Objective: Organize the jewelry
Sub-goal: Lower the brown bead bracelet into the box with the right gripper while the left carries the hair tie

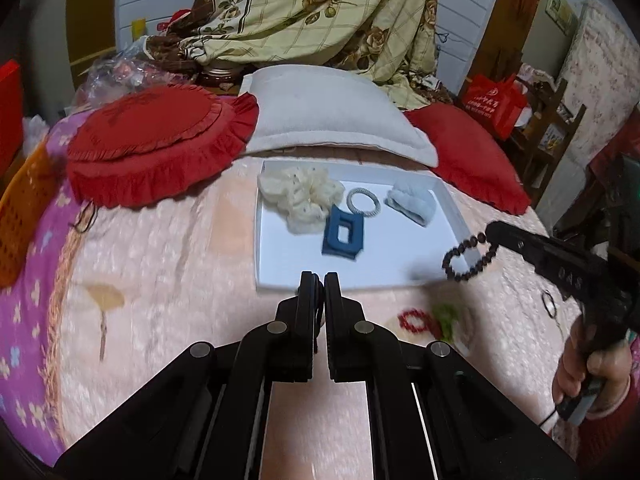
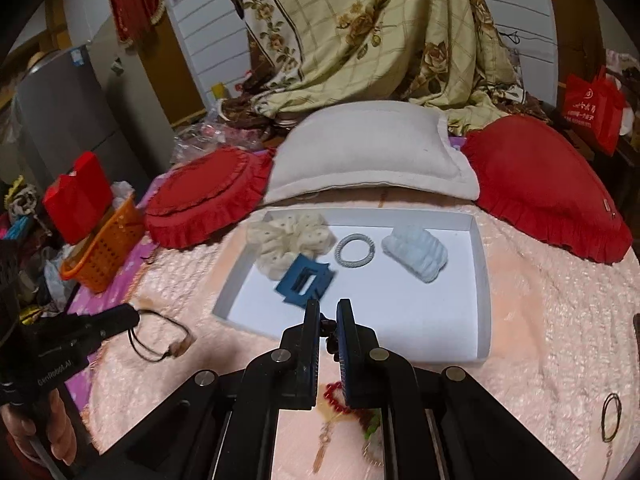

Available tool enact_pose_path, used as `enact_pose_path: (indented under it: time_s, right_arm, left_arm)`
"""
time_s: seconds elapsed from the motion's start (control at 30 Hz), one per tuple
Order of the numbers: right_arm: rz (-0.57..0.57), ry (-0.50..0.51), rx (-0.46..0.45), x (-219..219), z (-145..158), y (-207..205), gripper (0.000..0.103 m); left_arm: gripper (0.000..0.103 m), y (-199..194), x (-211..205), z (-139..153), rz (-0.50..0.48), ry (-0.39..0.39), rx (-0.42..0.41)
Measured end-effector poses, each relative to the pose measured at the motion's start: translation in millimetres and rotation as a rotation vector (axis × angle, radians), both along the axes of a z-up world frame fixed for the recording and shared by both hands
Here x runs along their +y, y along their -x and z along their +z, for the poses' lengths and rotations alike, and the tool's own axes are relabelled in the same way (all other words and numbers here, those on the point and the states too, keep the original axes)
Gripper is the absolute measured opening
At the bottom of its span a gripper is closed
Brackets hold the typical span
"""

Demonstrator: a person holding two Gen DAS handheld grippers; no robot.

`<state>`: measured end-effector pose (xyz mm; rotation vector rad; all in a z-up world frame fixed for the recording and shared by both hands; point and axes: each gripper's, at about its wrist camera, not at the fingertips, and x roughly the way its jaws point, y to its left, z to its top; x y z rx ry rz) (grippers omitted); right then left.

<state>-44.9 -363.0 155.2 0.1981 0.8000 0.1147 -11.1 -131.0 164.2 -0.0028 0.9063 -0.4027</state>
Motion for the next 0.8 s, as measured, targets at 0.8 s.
enact_pose_path:
  time_s: [0.8]
  right_arm:
    - [-0.13,-0.116,0.214,-28.6,-100.8,-89.3,0.04]
  left_arm:
    - [0.032,-118.4,-6.5,-87.8,0.066,-0.006,0.148]
